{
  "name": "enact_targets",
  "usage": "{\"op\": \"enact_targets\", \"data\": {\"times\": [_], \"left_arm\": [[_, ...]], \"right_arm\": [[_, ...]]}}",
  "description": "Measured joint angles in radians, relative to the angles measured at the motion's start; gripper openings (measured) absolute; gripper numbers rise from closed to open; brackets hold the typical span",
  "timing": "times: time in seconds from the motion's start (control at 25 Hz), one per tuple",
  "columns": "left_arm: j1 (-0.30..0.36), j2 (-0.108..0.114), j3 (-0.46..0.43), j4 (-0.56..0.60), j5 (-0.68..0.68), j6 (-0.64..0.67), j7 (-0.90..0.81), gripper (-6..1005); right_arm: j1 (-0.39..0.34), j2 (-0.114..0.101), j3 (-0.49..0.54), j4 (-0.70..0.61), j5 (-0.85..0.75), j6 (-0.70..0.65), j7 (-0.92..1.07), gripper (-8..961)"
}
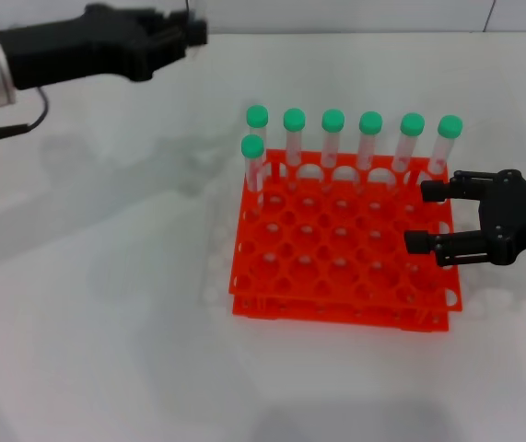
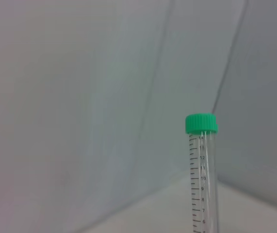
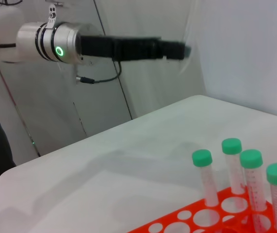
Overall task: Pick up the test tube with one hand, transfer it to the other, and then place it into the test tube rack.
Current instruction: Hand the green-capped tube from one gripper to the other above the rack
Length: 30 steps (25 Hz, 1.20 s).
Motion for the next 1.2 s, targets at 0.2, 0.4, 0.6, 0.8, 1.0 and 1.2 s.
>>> {"op": "enact_targets", "data": {"times": [0.2, 0.4, 0.6, 0.8, 1.0, 1.2], "left_arm": [[-0.051, 0.001, 0.01, -0.127, -0.096, 0.013, 0.128, 187], [-0.119, 0.001, 0.012, -0.225, -0.1, 0.016, 0.167, 187], [-0.17, 0.001, 0.051, -0.263, -0.063, 0.015, 0.145, 186], [-0.202, 0.005, 0.09, -0.267, 0.0, 0.008, 0.085, 185], [-0.215, 0.005, 0.091, -0.27, 0.055, 0.009, 0.063, 185], [-0.221, 0.004, 0.108, -0.27, 0.076, 0.016, 0.06, 184]], "right_arm": [[0.0, 0.0, 0.0, -0.004, 0.0, -0.002, -0.002, 844], [0.0, 0.0, -0.001, -0.007, 0.007, -0.006, -0.007, 844], [0.001, -0.001, -0.002, -0.01, 0.009, -0.015, -0.008, 844], [0.0, -0.001, -0.002, -0.011, 0.012, -0.02, -0.009, 844], [0.0, -0.001, -0.002, -0.011, 0.014, -0.026, -0.009, 844], [0.0, 0.0, -0.003, -0.013, 0.025, -0.028, -0.009, 844]]}}
